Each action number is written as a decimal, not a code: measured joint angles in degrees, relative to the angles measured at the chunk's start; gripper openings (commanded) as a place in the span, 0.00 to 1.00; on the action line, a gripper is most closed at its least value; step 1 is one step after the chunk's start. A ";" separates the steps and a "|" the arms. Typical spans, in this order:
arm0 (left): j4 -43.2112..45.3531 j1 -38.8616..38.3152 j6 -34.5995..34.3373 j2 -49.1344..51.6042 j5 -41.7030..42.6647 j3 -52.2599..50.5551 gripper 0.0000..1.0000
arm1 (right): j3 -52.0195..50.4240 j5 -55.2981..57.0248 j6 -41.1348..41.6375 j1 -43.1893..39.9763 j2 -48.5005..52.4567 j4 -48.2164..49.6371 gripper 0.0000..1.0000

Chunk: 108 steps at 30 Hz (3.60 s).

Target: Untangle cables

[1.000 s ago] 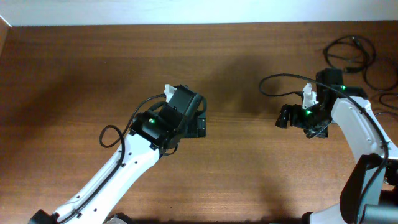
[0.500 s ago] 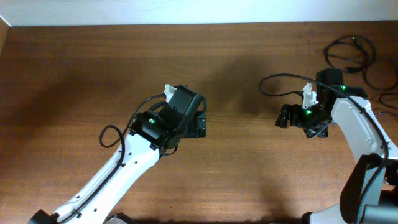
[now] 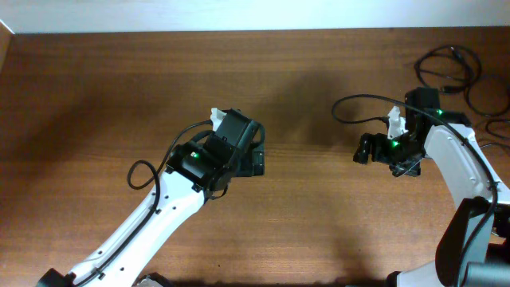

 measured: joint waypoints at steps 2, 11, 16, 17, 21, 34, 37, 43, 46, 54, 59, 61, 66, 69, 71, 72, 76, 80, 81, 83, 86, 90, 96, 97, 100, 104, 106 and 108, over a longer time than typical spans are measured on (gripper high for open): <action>0.00 0.00 0.00 0.00 0.00 0.00 0.99 | 0.00 0.00 -0.04 0.00 0.00 0.00 0.98; -0.98 0.00 0.00 0.00 0.48 0.00 0.99 | 0.00 0.00 -0.02 0.00 0.00 0.00 0.98; 0.70 0.00 -0.20 0.00 1.95 0.00 0.99 | 0.00 0.00 -0.02 0.00 0.00 -0.02 0.99; 2.47 0.00 -0.20 0.00 1.90 0.00 0.99 | 0.00 0.00 0.00 0.00 0.00 0.00 0.98; 10.34 0.00 -0.37 -1.40 1.38 -2.32 0.99 | -0.02 0.04 -0.02 0.00 0.00 0.02 0.98; 39.34 2.78 0.11 -50.84 -1.38 -49.35 0.99 | -0.02 0.24 0.00 0.07 0.09 0.17 0.98; 43.98 6.25 2.93 -58.18 -0.87 -53.11 0.99 | -0.02 0.22 0.00 0.07 0.09 0.17 0.98; 58.82 11.96 10.86 -68.19 2.21 -60.48 0.99 | -0.04 0.24 0.02 0.07 0.09 0.15 0.98; 67.93 13.14 12.81 -71.73 3.02 -65.66 0.99 | -0.04 0.22 -0.02 0.07 0.09 0.11 0.98; 75.03 20.65 19.80 -79.49 3.28 -67.47 0.99 | -0.02 0.22 -0.04 0.07 0.09 0.17 0.98; 79.58 21.33 28.24 -79.65 3.28 -67.54 0.99 | -0.04 0.22 0.00 0.07 0.09 0.15 0.98; 78.07 21.33 30.53 -79.65 3.28 -67.54 0.99 | -0.04 0.22 -0.02 0.04 0.09 0.15 0.98; 66.05 21.38 32.72 -79.82 3.26 -67.43 0.99 | -0.04 0.24 -0.04 0.04 0.09 0.17 0.98; 57.57 21.38 32.92 -79.82 3.48 -67.49 0.99 | -0.02 0.22 -0.07 0.07 0.09 0.15 0.98; 52.04 21.38 32.94 -80.02 3.45 -66.97 0.99 | -0.04 0.22 -0.02 0.04 0.09 0.15 0.98; 47.54 21.38 33.20 -79.91 3.58 -67.43 0.99 | -0.02 0.22 0.00 0.04 0.09 0.17 0.98; 47.52 21.38 33.62 -79.80 4.57 -67.43 0.99 | -0.04 0.22 0.00 0.04 0.09 0.15 0.98; 47.52 21.38 33.83 -79.80 4.79 -67.43 0.99 | -0.02 0.22 -0.02 0.04 0.09 0.17 0.98; 47.52 21.38 33.83 -79.80 4.79 -67.43 0.99 | -0.04 0.22 0.00 0.04 0.09 0.15 0.98; 47.52 21.38 34.01 -79.80 4.79 -67.43 0.99 | -0.02 0.22 -0.02 0.07 0.09 0.15 0.98; 47.52 21.38 34.03 -79.80 4.79 -67.43 0.99 | -0.02 0.22 -0.02 0.04 0.09 0.15 0.98; 47.52 21.38 34.03 -79.80 4.79 -67.43 0.99 | -0.04 0.22 0.00 0.04 0.09 0.15 0.98; 47.52 21.38 34.03 -79.80 4.79 -67.43 0.99 | -0.02 0.22 -0.02 0.07 0.09 0.20 0.98; 47.52 21.38 34.03 -79.80 4.79 -67.43 0.99 | -0.04 0.22 0.00 0.04 0.09 0.20 0.98; 47.52 21.38 34.03 -79.80 4.79 -67.43 0.99 | -0.02 0.22 0.00 0.04 0.09 0.20 0.98; 47.52 21.38 34.03 -79.80 4.79 -67.43 0.99 | -0.02 0.22 0.00 0.07 0.09 0.20 0.98; 47.52 21.38 34.03 -79.80 4.79 -67.43 0.99 | -0.04 0.22 -0.02 0.04 0.09 0.20 0.98; 47.52 21.38 34.03 -79.80 4.79 -67.43 0.99 | -0.02 0.22 -0.02 0.04 0.09 0.20 0.98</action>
